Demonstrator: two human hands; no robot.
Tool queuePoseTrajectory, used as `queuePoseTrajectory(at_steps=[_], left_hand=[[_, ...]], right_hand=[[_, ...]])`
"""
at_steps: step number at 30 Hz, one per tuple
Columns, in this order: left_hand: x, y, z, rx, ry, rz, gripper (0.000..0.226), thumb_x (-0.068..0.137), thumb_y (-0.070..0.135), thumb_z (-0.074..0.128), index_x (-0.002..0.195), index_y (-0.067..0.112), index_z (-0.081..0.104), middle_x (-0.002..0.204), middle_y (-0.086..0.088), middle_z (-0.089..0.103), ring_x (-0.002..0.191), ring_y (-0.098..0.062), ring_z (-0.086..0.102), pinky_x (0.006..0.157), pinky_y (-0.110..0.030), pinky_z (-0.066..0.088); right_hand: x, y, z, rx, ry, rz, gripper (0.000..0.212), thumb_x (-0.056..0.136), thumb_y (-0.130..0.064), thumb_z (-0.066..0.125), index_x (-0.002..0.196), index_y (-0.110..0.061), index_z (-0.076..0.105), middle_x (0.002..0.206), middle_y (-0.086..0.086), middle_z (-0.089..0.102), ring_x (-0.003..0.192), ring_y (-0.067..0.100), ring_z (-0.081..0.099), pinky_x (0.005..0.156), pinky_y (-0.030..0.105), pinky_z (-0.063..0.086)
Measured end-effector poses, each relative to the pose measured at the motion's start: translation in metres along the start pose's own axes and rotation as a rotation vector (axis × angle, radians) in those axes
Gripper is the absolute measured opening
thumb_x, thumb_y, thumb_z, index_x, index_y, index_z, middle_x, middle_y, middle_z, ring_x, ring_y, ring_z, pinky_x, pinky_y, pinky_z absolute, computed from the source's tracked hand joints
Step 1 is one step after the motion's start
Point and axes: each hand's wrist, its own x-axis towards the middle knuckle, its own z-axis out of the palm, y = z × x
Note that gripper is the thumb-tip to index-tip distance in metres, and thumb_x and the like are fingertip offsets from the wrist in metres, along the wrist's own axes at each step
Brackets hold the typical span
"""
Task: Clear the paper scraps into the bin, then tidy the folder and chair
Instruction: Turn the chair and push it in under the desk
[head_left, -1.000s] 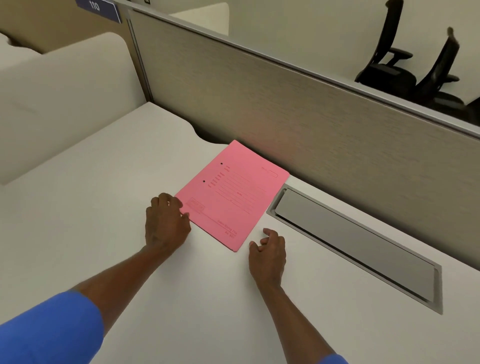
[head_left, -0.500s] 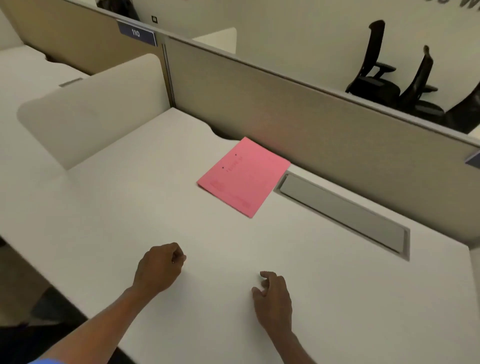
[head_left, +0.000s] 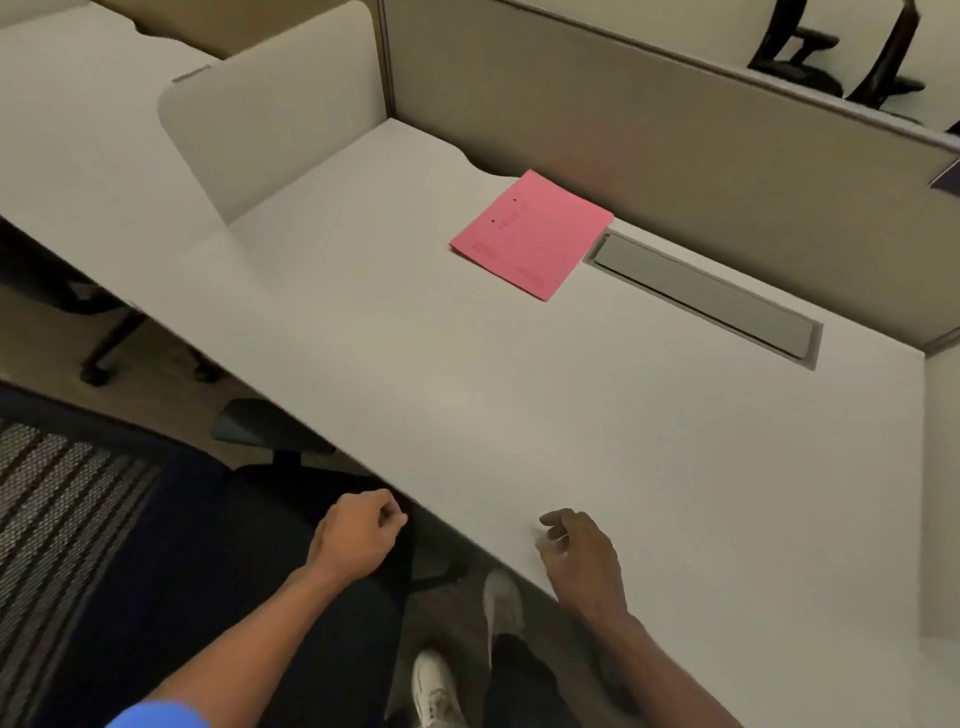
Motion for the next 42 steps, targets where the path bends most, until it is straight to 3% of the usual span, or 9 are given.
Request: queuePoseTrajectory(at_steps=[6,11,16,21,30,34,36,39,42], left_hand=[[-0.065,-0.027,0.028,0.039,-0.118,-0.04,0.019,0.096,0.049,0.067,0.093,0.032,0.072,0.081,0.012,0.073,0.076,-0.005,0.07,0.072,-0.036,0.064],[-0.105,-0.044,0.05,0.039,-0.178,-0.1,0.018,0.096,0.049,0.069,0.082,0.038,0.065,0.08,0.01,0.072,0.073,-0.004,0.069,0.061,-0.023,0.053],[-0.148,-0.05,0.075,-0.009,-0.221,-0.178,0.016,0.096,0.047,0.07,0.086,0.036,0.066,0.086,0.007,0.074,0.08,-0.005,0.071,0.071,-0.029,0.06],[-0.219,-0.056,0.108,-0.028,-0.226,-0.242,0.021,0.094,0.049,0.072,0.083,0.032,0.067,0.084,0.007,0.075,0.08,-0.007,0.071,0.074,-0.032,0.061],[-0.342,-0.087,0.158,-0.038,-0.196,-0.322,0.025,0.093,0.038,0.075,0.078,0.02,0.069,0.076,0.005,0.068,0.086,-0.021,0.072,0.076,-0.032,0.052],[-0.373,-0.1,0.161,-0.037,-0.19,-0.35,0.034,0.094,0.039,0.072,0.081,0.007,0.071,0.082,-0.006,0.076,0.083,-0.024,0.072,0.075,-0.035,0.053],[-0.384,-0.108,0.16,-0.051,-0.193,-0.372,0.037,0.095,0.039,0.071,0.081,0.005,0.069,0.079,-0.008,0.074,0.074,-0.022,0.068,0.068,-0.033,0.05],[-0.399,-0.123,0.158,-0.088,-0.185,-0.414,0.033,0.095,0.039,0.073,0.073,0.016,0.063,0.067,0.004,0.064,0.064,-0.012,0.058,0.061,-0.028,0.039],[-0.414,-0.139,0.149,-0.132,-0.186,-0.456,0.03,0.096,0.036,0.074,0.081,0.01,0.07,0.08,-0.006,0.074,0.08,-0.025,0.069,0.073,-0.035,0.051]], right_hand=[[-0.057,0.012,0.0,-0.065,-0.135,-0.083,0.017,0.095,-0.035,0.072,0.11,-0.042,0.067,0.097,-0.02,0.07,0.085,0.0,0.065,0.069,0.009,0.04],[-0.089,0.025,0.004,-0.125,-0.274,-0.153,0.027,0.098,-0.038,0.071,0.125,-0.035,0.067,0.116,-0.016,0.068,0.099,0.001,0.062,0.087,0.018,0.046],[-0.123,0.042,0.014,-0.185,-0.433,-0.189,0.028,0.098,-0.039,0.069,0.126,-0.033,0.063,0.117,-0.012,0.069,0.1,0.003,0.064,0.085,0.019,0.049],[-0.167,0.064,0.023,-0.293,-0.566,-0.244,0.031,0.097,-0.039,0.069,0.126,-0.03,0.066,0.123,-0.007,0.072,0.113,0.012,0.068,0.098,0.033,0.056],[-0.251,0.092,0.048,-0.336,-0.621,-0.295,0.033,0.095,-0.04,0.07,0.126,-0.031,0.067,0.124,-0.006,0.075,0.116,0.016,0.07,0.096,0.037,0.057],[-0.275,0.09,0.062,-0.371,-0.658,-0.308,0.034,0.093,-0.043,0.07,0.125,-0.03,0.067,0.12,-0.003,0.075,0.111,0.018,0.071,0.092,0.037,0.058],[-0.284,0.086,0.072,-0.394,-0.661,-0.323,0.035,0.093,-0.044,0.069,0.125,-0.031,0.067,0.121,-0.001,0.075,0.111,0.019,0.071,0.09,0.035,0.057],[-0.297,0.076,0.087,-0.418,-0.679,-0.332,0.036,0.092,-0.043,0.069,0.125,-0.03,0.067,0.123,0.001,0.075,0.113,0.022,0.071,0.091,0.035,0.057],[-0.31,0.062,0.103,-0.438,-0.712,-0.338,0.036,0.093,-0.04,0.068,0.126,-0.028,0.067,0.126,0.003,0.074,0.117,0.025,0.069,0.095,0.038,0.058]])
